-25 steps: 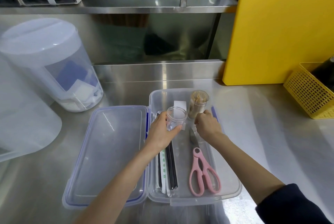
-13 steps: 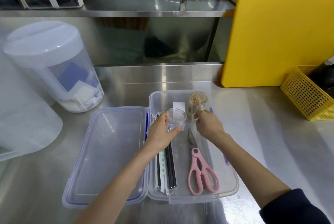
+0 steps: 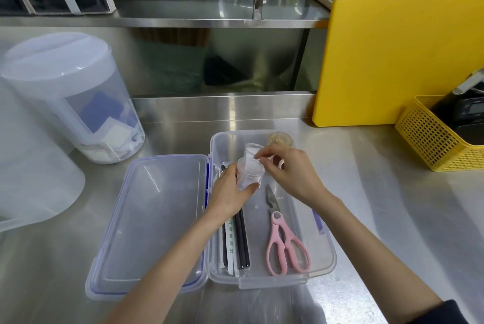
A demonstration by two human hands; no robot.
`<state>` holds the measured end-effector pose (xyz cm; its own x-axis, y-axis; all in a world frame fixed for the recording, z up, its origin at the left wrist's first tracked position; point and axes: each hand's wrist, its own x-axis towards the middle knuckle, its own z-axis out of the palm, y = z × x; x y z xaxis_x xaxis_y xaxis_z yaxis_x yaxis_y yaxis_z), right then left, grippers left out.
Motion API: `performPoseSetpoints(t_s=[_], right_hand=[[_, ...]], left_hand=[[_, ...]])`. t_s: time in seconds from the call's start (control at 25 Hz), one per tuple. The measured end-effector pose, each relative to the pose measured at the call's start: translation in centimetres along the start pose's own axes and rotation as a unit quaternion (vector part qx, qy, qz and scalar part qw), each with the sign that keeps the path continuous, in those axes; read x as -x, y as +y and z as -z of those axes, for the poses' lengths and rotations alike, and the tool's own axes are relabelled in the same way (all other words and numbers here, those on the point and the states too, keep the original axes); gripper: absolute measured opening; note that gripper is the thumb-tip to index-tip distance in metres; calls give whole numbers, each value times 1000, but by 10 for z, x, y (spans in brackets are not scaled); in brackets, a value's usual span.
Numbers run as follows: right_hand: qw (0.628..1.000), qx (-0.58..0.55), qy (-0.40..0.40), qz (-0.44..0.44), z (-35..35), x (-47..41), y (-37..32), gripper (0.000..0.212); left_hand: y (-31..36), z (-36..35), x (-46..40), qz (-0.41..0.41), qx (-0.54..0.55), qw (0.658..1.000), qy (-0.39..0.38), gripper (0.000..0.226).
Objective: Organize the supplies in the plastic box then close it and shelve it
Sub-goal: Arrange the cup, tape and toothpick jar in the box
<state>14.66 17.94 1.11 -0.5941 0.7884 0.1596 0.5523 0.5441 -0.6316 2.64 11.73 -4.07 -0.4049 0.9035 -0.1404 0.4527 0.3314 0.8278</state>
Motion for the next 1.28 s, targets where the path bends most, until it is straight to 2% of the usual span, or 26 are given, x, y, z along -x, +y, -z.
performPoseSetpoints(t_s=[0.12,0.36,0.6,0.8,1.08,1.28], right_hand=[[998,13,-53,11,-10,7,3,23],[997,23,-72,17,-14,10,7,25],[997,35,-73,14,-17,12,15,25],[998,45,-49,-11,-14,13,18,24],[984,156,-69,-42,-1,9,34,27],[960,257,-105,-34,-3,3,55,26]], left_hand=[[2,0,0,-5,0,1000,0,46],[4,-1,2,-15,-12,1000,1,46],[1,-4,5,-4,-32,998,-45,51],[0,-9,1,0,-2,998,-66,51],[8,-30,-25,-4,49,993,-106,44],[7,-52,-42,-5,14,992,-124,48]])
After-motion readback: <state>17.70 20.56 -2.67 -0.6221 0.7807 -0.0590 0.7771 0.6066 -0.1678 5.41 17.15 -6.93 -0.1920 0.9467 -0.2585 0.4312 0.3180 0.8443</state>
